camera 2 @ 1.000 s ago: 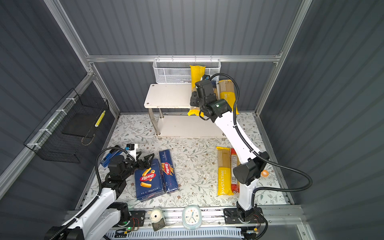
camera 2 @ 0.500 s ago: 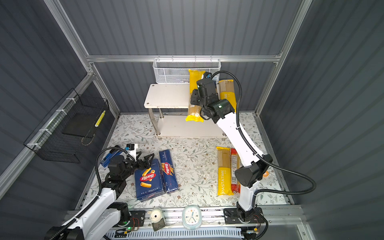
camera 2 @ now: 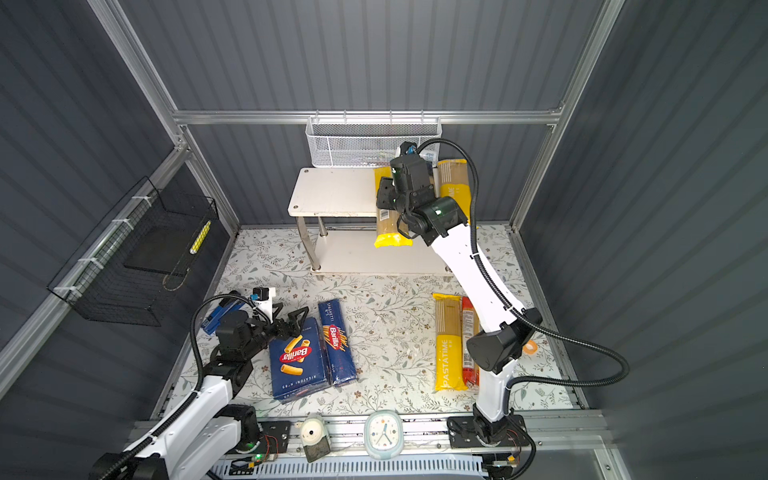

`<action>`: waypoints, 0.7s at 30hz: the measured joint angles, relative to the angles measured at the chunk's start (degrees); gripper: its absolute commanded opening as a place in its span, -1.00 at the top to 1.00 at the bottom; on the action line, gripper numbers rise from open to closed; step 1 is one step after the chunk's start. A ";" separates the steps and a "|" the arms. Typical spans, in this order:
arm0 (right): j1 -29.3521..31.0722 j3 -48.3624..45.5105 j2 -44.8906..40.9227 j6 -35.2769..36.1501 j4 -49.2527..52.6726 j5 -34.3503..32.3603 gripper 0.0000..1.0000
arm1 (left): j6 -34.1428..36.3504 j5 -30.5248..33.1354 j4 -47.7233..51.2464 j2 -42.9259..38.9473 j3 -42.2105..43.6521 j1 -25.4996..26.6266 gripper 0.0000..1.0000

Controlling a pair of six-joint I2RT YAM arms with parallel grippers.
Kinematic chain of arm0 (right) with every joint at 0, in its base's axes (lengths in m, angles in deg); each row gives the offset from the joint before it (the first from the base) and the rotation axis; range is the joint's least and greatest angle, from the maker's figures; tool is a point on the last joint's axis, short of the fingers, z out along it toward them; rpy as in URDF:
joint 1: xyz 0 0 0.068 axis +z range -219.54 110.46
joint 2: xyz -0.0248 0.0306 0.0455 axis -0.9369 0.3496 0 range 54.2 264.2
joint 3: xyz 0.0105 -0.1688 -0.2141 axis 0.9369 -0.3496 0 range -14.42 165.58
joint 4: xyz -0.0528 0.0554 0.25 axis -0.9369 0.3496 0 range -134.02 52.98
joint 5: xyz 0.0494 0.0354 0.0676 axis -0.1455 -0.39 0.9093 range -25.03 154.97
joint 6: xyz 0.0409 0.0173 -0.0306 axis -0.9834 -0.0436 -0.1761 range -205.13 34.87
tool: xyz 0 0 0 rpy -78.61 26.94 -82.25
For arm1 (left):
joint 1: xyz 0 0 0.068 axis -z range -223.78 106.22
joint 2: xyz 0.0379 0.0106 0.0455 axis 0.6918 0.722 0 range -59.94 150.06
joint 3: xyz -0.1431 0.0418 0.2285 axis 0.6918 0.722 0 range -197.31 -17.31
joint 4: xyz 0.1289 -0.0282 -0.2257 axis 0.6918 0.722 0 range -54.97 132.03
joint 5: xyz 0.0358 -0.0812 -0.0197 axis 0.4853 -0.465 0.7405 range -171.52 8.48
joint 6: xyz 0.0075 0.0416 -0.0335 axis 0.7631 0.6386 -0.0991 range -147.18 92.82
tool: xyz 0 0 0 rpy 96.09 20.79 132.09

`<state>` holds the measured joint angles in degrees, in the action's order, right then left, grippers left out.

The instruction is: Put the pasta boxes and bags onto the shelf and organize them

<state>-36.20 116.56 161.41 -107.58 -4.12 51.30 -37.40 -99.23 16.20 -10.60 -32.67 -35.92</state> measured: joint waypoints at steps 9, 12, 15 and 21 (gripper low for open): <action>5.16 -10.08 -12.39 5.42 4.90 5.60 0.05 | -0.13 0.42 0.00 0.00 0.00 0.00 -0.99; 8.20 -16.20 -19.96 6.08 4.70 6.99 0.05 | -0.13 0.44 0.00 0.00 0.00 0.00 -0.99; 9.88 -23.17 -26.62 5.79 3.28 8.87 0.05 | -0.15 0.68 0.00 0.00 0.00 0.00 -0.99; 10.25 -33.27 -30.53 4.09 0.37 12.72 0.05 | -0.15 0.83 0.00 0.00 0.00 0.00 -0.99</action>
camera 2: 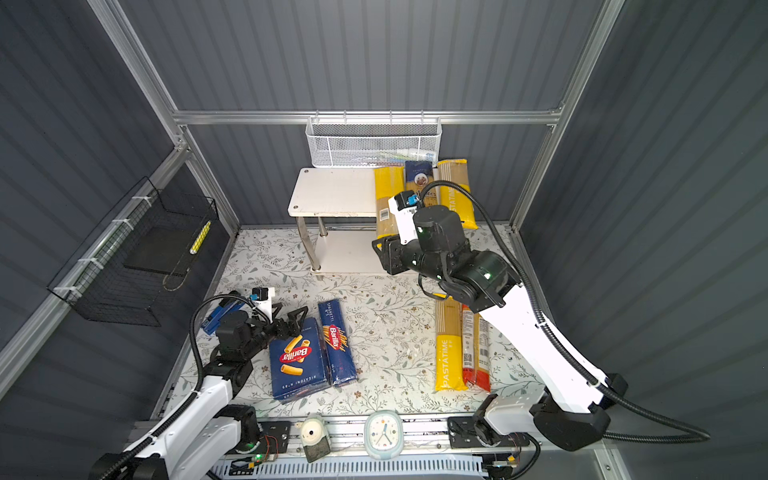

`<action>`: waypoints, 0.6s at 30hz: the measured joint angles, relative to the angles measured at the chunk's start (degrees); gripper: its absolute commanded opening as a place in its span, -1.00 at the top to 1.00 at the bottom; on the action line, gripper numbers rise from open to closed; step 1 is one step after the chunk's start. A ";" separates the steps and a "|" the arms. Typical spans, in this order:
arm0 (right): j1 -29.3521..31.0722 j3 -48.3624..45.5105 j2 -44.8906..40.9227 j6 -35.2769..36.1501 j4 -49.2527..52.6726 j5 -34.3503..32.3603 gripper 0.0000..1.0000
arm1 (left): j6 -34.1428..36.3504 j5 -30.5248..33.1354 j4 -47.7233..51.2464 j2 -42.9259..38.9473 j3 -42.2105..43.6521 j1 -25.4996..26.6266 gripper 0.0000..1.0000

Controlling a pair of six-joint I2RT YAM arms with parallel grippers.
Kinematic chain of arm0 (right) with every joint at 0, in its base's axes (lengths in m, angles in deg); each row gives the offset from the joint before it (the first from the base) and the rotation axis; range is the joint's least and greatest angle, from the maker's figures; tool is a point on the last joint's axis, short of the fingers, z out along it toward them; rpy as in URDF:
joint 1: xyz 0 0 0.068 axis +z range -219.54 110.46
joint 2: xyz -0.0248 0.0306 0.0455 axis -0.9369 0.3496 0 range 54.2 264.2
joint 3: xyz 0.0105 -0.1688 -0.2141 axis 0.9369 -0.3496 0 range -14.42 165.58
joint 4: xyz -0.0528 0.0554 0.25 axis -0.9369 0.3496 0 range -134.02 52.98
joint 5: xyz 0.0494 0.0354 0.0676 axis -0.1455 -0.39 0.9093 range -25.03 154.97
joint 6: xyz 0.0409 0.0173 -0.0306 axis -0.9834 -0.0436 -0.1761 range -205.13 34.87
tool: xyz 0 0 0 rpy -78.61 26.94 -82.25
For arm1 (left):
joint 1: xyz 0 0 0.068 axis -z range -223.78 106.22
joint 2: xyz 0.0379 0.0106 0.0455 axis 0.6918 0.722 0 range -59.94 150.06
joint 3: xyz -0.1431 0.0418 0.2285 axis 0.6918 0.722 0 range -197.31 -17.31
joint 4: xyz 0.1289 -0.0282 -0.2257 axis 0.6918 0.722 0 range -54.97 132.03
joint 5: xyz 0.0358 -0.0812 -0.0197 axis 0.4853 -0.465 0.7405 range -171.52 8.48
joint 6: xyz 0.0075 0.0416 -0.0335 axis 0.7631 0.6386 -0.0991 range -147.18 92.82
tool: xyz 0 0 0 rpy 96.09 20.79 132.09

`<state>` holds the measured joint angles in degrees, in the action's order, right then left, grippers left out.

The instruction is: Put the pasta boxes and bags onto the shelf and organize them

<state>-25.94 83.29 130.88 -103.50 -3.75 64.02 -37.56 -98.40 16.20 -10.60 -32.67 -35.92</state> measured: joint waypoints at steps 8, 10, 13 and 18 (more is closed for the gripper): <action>0.11 -3.63 1.16 -1.14 -3.45 2.14 0.04 | 0.00 0.39 0.02 0.00 0.00 0.00 -0.99; -0.04 -3.78 1.09 -1.14 -4.52 2.14 0.04 | -0.02 0.46 0.02 0.00 0.00 0.00 -0.99; -0.85 -4.00 1.11 -1.75 -5.57 2.19 0.04 | -0.02 0.50 0.02 0.00 0.00 0.00 -0.99; -2.75 -4.04 1.55 -2.60 -6.47 2.32 0.04 | -0.42 0.94 0.04 0.00 0.00 0.00 -0.99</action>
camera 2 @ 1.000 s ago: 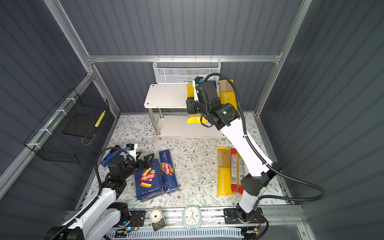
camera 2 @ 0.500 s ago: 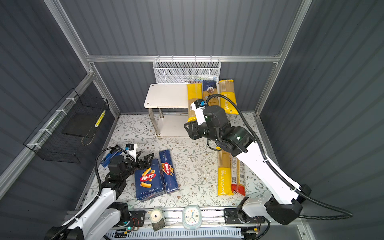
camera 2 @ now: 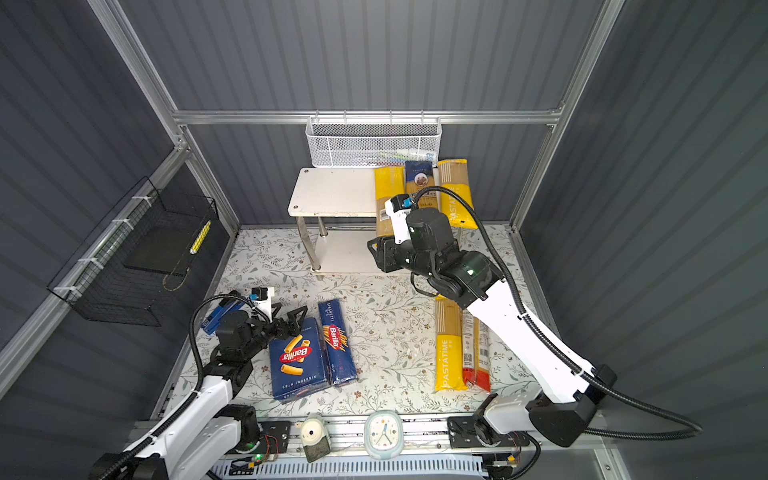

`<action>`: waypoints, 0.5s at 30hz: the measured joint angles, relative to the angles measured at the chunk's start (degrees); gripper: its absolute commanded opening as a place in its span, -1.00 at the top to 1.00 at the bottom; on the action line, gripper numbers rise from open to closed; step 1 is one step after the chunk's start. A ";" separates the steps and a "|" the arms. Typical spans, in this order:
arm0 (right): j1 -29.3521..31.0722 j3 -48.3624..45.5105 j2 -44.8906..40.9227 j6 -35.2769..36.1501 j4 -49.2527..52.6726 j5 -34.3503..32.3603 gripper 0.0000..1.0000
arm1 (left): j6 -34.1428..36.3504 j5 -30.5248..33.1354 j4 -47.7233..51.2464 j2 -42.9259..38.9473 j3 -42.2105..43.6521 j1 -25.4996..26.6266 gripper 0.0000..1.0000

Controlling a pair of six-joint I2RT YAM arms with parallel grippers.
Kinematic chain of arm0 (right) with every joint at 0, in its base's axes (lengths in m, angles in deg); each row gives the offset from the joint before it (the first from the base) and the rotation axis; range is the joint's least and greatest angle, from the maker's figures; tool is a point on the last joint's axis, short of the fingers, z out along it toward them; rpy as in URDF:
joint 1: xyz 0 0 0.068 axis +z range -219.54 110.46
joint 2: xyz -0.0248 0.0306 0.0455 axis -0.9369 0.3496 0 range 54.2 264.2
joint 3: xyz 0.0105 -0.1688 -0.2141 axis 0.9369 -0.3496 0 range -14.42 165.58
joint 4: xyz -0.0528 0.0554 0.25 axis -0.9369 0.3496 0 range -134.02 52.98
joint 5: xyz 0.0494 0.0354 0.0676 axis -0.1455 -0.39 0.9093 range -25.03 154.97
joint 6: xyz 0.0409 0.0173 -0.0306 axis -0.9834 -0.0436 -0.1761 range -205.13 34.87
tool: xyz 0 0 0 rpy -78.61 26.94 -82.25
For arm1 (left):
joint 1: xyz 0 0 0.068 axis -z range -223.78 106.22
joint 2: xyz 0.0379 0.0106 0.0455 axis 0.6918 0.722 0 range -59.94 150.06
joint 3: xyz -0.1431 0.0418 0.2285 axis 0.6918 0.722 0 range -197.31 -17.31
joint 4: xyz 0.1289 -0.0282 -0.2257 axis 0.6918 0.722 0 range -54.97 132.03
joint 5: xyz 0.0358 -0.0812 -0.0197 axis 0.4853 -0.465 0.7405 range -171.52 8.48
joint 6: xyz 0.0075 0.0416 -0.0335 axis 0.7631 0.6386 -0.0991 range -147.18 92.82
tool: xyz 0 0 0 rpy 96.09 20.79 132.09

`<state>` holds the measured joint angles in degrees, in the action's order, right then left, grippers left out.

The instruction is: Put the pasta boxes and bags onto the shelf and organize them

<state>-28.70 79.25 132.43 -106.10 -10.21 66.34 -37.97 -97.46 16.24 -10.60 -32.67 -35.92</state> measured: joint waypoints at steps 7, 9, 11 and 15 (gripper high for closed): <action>-1.22 0.00 1.18 -0.04 0.00 0.98 0.03 | -0.04 0.37 0.17 0.00 0.00 0.00 -0.99; -1.22 0.00 1.55 -0.02 0.02 1.33 0.03 | -0.04 0.39 0.20 0.02 0.00 0.00 -0.99; -1.22 0.17 2.03 0.00 0.04 1.68 0.03 | -0.04 0.39 0.26 0.02 0.00 0.00 -0.99; -1.40 1.81 3.91 0.44 0.24 2.36 0.00 | -0.07 0.55 0.68 0.02 0.00 0.00 -0.99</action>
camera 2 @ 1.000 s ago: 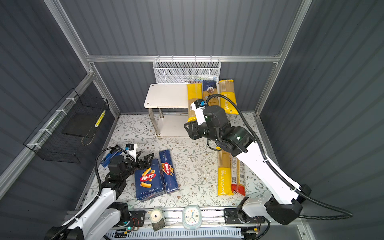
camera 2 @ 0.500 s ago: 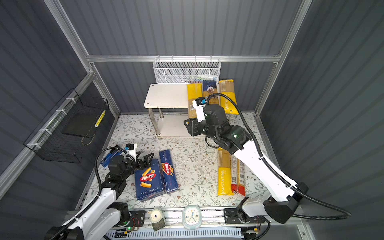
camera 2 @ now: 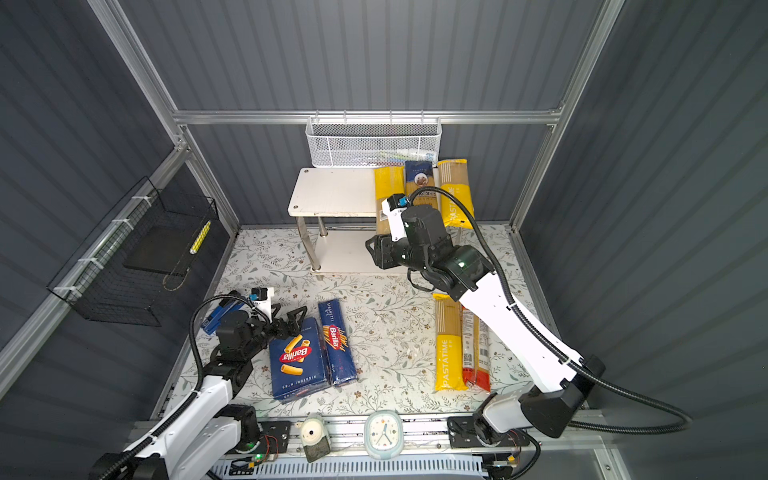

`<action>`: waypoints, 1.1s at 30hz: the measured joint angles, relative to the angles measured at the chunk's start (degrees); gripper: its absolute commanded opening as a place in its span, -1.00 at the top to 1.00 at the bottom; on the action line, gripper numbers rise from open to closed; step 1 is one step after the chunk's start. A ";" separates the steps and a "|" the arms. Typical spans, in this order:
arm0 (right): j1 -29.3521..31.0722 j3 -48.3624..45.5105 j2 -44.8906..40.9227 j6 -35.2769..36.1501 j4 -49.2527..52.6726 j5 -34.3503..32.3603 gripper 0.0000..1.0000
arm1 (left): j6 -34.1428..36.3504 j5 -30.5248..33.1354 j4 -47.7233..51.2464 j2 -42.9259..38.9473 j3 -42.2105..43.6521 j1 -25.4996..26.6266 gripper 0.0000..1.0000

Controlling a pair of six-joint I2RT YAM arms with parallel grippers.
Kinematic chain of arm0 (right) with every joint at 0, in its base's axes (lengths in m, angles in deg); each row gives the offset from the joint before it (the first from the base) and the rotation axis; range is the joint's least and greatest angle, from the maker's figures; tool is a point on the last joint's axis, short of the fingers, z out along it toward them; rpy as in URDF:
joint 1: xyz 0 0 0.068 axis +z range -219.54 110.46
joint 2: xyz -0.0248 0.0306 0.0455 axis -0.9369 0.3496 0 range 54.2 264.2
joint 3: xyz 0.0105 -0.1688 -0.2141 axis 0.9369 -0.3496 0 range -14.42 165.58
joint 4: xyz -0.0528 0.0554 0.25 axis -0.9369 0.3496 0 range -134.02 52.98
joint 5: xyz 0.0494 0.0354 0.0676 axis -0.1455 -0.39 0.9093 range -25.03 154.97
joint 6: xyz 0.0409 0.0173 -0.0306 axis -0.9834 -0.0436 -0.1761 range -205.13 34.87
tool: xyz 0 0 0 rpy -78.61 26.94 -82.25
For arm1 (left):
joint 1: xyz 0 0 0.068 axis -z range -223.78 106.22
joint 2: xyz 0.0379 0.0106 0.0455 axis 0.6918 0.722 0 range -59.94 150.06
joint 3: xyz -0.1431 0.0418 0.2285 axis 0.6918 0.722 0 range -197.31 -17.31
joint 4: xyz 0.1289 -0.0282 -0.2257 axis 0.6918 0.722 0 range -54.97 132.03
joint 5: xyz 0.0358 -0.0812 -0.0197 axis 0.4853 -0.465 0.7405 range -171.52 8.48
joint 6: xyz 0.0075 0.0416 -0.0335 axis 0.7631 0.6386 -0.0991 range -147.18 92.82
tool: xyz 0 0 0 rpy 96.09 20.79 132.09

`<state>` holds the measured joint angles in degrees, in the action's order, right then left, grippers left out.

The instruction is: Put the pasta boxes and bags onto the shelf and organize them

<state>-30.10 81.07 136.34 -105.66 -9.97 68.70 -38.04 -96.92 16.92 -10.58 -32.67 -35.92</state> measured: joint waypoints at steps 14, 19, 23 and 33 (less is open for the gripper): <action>-2.40 6.64 6.51 1.55 -1.05 1.97 0.01 | -0.35 0.48 0.15 0.00 0.00 0.00 -0.99; -2.78 9.84 8.59 2.47 -0.37 2.36 0.00 | -0.37 0.55 0.15 0.00 0.00 0.00 -0.99; -2.97 10.93 8.31 3.10 1.33 2.51 0.01 | -0.37 0.87 0.15 0.00 0.00 0.00 -0.99; -2.08 1.77 -2.36 3.65 4.09 4.46 -0.01 | -0.37 0.92 0.15 0.00 0.00 0.00 -0.99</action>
<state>-32.17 82.84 133.98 -102.01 -5.89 73.16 -38.41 -96.00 17.07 -10.58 -32.67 -35.92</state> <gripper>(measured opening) 0.502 0.994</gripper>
